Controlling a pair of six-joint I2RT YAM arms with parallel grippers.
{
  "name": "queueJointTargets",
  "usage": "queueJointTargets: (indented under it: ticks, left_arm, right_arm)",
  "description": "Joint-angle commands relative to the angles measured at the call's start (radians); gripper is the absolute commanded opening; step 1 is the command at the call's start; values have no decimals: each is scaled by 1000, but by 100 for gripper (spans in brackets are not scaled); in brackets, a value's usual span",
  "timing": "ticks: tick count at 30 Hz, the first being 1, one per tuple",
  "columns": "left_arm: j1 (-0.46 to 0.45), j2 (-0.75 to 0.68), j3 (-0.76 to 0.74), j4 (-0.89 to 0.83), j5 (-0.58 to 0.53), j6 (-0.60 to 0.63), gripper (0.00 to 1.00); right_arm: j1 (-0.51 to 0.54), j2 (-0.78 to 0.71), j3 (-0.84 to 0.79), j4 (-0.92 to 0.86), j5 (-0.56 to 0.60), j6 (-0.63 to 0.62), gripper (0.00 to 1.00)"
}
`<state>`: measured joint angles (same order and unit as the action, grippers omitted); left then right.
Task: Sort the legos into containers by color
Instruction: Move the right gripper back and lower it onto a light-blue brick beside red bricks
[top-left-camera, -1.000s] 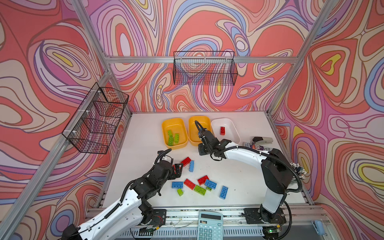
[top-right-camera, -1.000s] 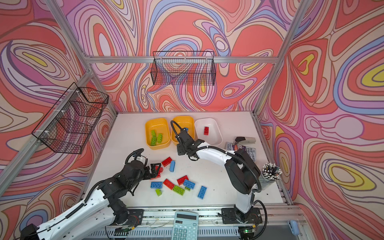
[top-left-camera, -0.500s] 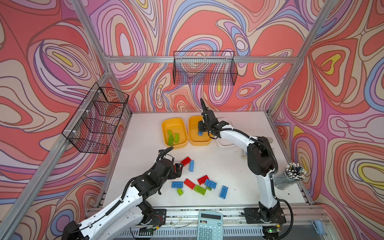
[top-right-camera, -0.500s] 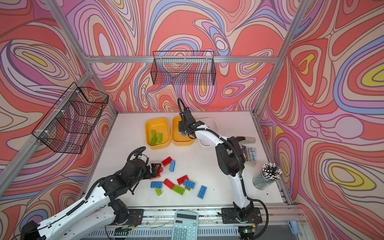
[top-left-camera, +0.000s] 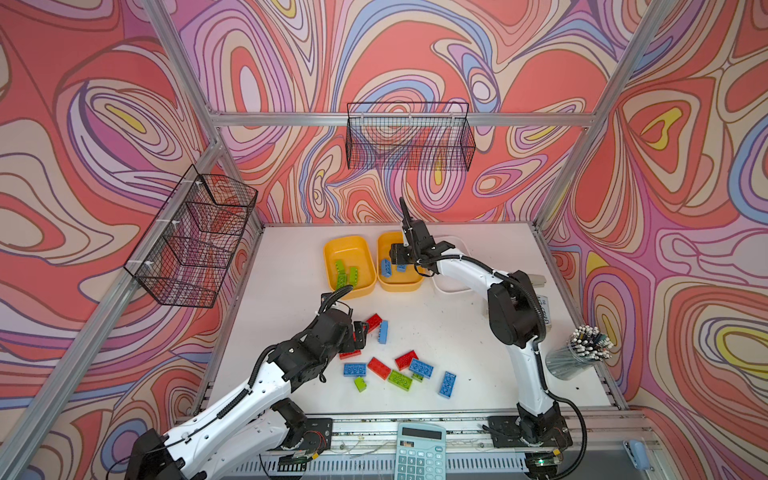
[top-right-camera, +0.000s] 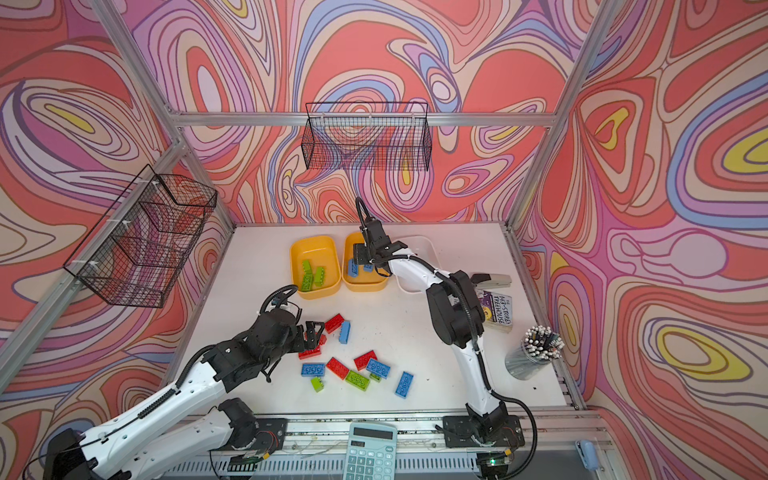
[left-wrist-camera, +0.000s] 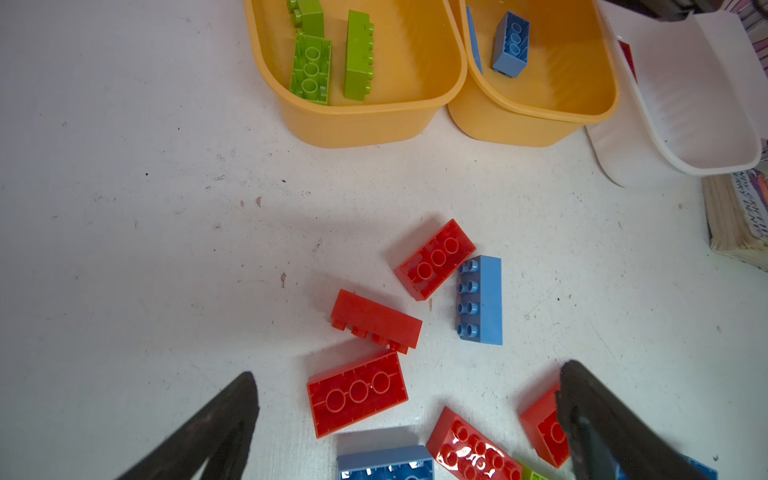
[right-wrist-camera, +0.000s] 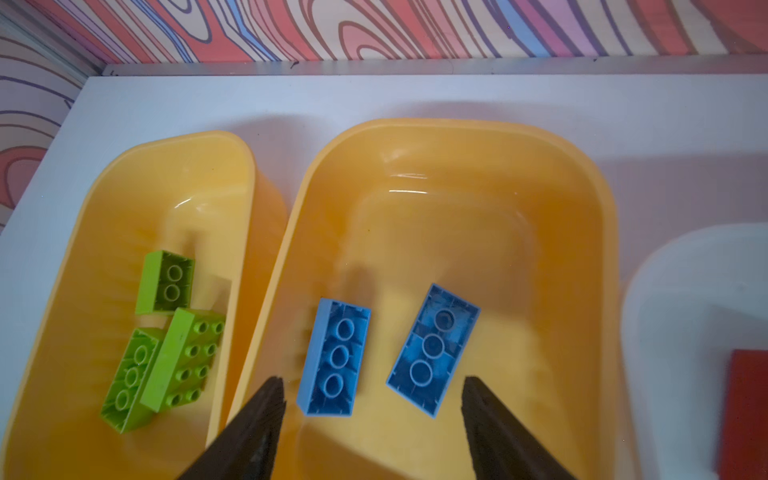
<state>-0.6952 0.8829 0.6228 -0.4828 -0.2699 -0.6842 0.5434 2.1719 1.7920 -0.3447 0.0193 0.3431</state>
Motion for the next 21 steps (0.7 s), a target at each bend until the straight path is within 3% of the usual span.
queueJointTargets:
  ticks: [1,9,14,21]
  left_arm:
    - [-5,26,46,-11,0,9,99]
    - [-5,-5,21,-1,26,-5,98]
    - [-6,-58,-48,27,35,-20,98]
    - [-6,-63,-71,3,54,-45,97]
  right_arm:
    - [-2,-119,-87,24,-21,-18,73]
    - [14,-323,-370,60,-97,31,72]
    - [95,-434,-517,30,-55,26,73]
    - [213,-516,-685,59,-55,117,73]
